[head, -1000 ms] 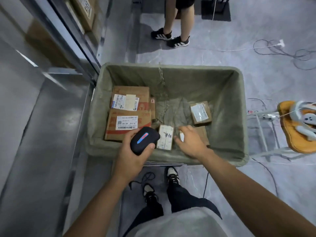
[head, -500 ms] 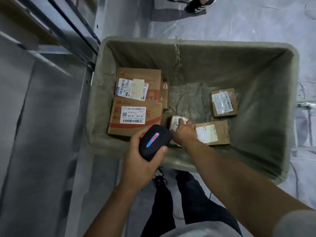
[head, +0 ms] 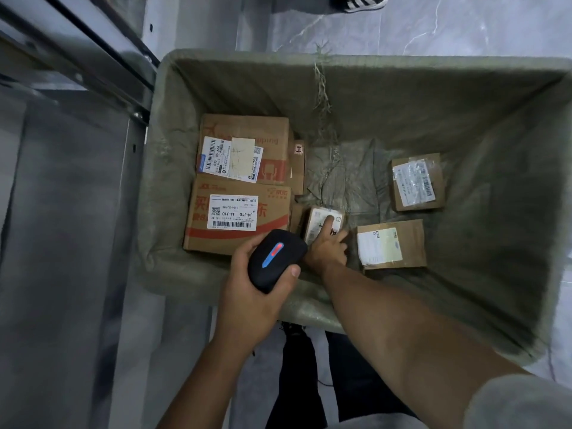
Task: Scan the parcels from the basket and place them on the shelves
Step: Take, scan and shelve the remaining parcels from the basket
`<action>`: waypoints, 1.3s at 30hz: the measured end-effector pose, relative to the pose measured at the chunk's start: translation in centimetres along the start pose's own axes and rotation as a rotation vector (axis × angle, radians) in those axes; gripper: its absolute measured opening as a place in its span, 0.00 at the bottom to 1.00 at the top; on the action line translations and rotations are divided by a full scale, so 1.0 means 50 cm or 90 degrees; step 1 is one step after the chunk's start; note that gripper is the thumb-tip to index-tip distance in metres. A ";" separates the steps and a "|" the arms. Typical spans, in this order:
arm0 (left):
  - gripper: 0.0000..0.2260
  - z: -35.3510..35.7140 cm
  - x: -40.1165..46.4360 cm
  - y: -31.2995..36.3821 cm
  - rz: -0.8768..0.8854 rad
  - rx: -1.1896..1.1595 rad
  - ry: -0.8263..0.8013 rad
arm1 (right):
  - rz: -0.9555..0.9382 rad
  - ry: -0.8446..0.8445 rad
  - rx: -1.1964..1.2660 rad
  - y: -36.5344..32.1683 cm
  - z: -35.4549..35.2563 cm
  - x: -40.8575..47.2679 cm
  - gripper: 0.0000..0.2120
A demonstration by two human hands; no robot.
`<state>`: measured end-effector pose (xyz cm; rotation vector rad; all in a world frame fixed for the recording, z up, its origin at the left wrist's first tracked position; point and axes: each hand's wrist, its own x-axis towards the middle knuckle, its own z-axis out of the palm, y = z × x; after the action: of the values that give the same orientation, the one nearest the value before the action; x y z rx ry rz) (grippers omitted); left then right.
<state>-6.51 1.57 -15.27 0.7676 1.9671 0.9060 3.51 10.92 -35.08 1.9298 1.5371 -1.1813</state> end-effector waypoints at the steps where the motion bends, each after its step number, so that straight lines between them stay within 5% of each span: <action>1: 0.26 0.000 0.000 0.000 -0.002 0.001 0.002 | -0.005 0.000 0.010 0.000 -0.002 0.000 0.51; 23: 0.25 -0.049 -0.086 0.051 0.047 0.016 0.040 | -0.316 0.088 -0.029 0.085 -0.261 -0.219 0.46; 39: 0.28 -0.153 -0.253 0.052 0.118 -0.003 0.248 | -0.679 0.163 -0.070 0.015 -0.309 -0.435 0.47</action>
<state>-6.54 -9.11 -4.73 0.8294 2.2537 1.2463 9.03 9.33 -9.00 1.1565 2.8532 -1.1532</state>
